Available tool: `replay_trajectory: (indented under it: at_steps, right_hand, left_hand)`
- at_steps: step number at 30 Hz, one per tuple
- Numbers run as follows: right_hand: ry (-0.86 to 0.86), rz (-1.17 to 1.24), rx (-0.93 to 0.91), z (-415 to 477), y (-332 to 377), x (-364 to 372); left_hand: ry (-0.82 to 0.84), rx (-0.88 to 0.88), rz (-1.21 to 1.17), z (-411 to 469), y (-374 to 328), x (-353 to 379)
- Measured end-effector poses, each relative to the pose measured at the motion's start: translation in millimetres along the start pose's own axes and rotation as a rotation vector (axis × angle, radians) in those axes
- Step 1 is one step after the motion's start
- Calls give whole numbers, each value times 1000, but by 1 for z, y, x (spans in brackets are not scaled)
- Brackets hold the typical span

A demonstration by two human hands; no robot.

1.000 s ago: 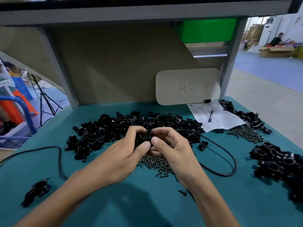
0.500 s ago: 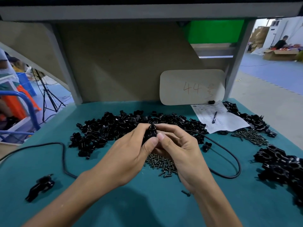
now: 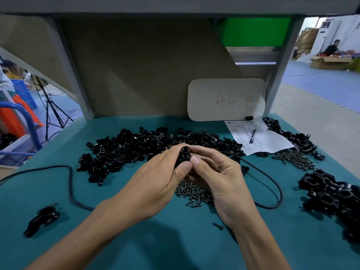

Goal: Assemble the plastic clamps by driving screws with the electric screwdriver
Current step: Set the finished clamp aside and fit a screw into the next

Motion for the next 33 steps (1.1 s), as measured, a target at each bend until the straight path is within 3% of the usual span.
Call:
replay_trajectory:
  at_steps: [16, 18, 20, 21, 23, 27, 33]
  right_hand:
    - [-107, 10, 164, 10, -30, -20]
    - [-219, -312, 174, 12, -36, -38]
    - [-279, -974, 226, 8, -48, -55]
    - [-232, -1272, 293, 4, -62, -60]
    - [-102, -1624, 430, -10, -94, -69]
    - [51, -1938, 487, -32, -115, -65]
    - [94, -1941, 345, -35, -111, -64]
  left_hand:
    - [15, -57, 11, -3, 23, 13]
    - [21, -93, 42, -6, 34, 13]
    - [43, -133, 75, -11, 45, 13]
    - [58, -146, 87, -14, 50, 13]
    - [78, -162, 94, -18, 56, 15]
    - [76, -165, 83, -19, 60, 21]
    - [64, -136, 114, -15, 55, 24]
Point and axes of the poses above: each hand's wrist, its own z-axis towards the middle knuckle, its own x-axis out of the palm, y = z × x, the point moved 8 cm from there along z, towards the middle knuckle, and after that the axes turned 11 degrees about x, right-handed, at the moved point
